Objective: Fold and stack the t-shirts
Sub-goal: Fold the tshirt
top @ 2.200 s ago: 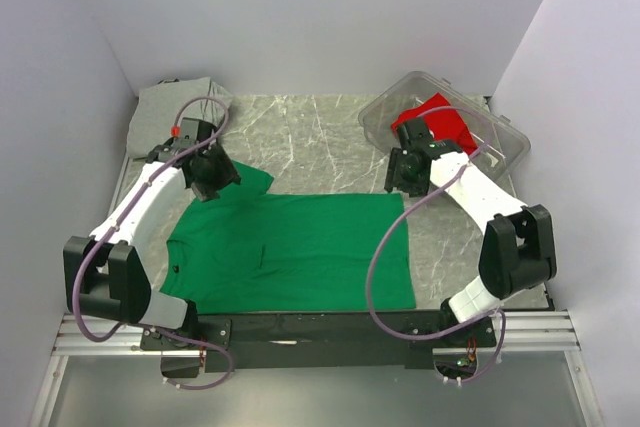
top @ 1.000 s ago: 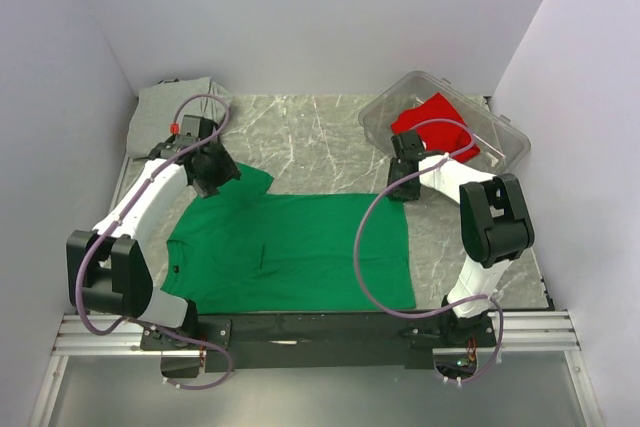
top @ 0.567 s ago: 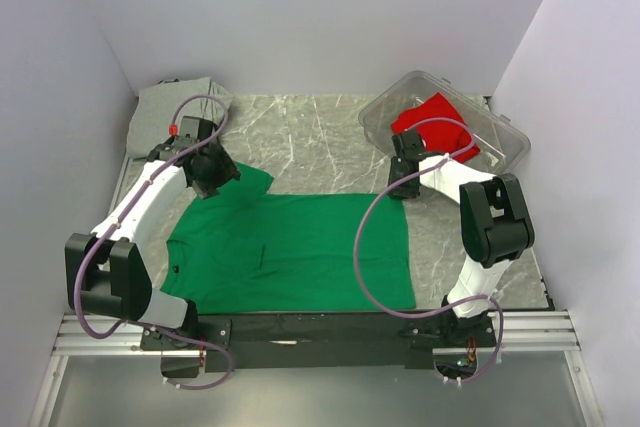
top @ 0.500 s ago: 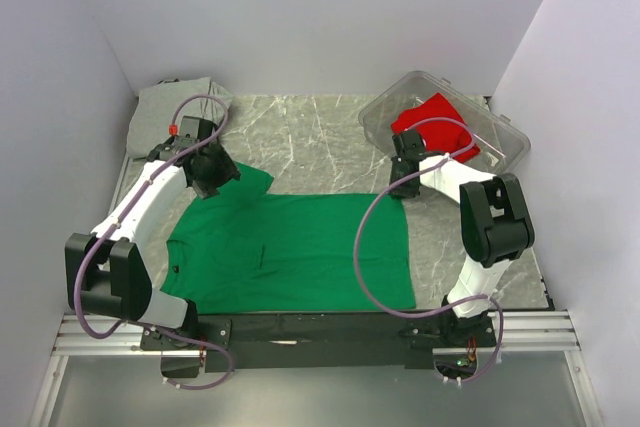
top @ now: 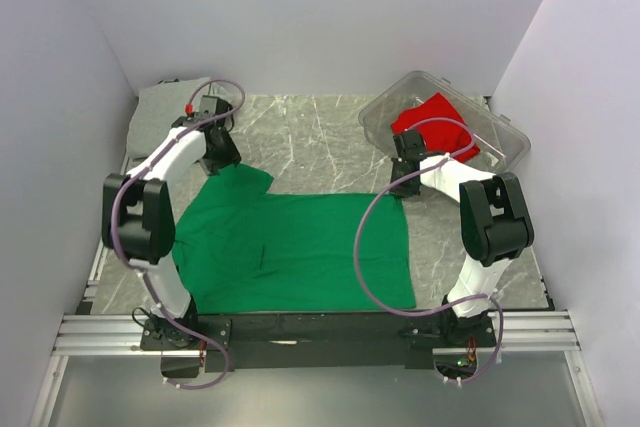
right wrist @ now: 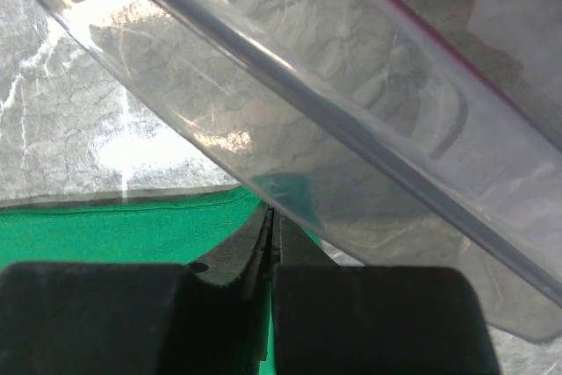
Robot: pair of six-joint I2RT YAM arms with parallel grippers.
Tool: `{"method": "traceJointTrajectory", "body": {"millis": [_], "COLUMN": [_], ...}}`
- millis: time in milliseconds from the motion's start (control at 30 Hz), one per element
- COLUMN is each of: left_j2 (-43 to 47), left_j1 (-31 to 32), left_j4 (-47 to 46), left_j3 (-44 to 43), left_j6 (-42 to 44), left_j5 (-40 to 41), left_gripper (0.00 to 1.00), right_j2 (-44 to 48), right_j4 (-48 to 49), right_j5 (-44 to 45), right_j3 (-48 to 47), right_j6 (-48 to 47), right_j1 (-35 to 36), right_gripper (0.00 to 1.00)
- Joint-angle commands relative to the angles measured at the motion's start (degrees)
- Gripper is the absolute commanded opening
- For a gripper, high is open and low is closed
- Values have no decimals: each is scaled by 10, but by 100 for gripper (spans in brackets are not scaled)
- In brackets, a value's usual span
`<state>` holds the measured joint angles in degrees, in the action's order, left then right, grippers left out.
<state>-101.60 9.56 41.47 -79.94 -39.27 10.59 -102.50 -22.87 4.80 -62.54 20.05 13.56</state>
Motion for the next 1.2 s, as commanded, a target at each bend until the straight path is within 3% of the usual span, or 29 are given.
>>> {"method": "traceJointTrajectory", "body": {"millis": [0, 200, 467, 1167], "left_j2": [-41, -117, -207, -263], "left_j1": [-13, -20, -20, -33], "left_j4": [-30, -69, -77, -75], "left_j3": [-54, -99, -182, -201], "left_j6": [45, 60, 50, 37], "left_j5": [34, 50, 68, 65], "left_gripper": [53, 38, 35, 33], "right_j2": [-2, 1, -2, -5], "right_j4": [20, 22, 12, -5], "right_j5": [2, -8, -14, -13], "right_j3": [7, 7, -7, -18], "right_j6": [-5, -5, -8, -10], "right_j1": [-6, -6, -6, -6], "right_gripper": [0, 0, 0, 0]}}
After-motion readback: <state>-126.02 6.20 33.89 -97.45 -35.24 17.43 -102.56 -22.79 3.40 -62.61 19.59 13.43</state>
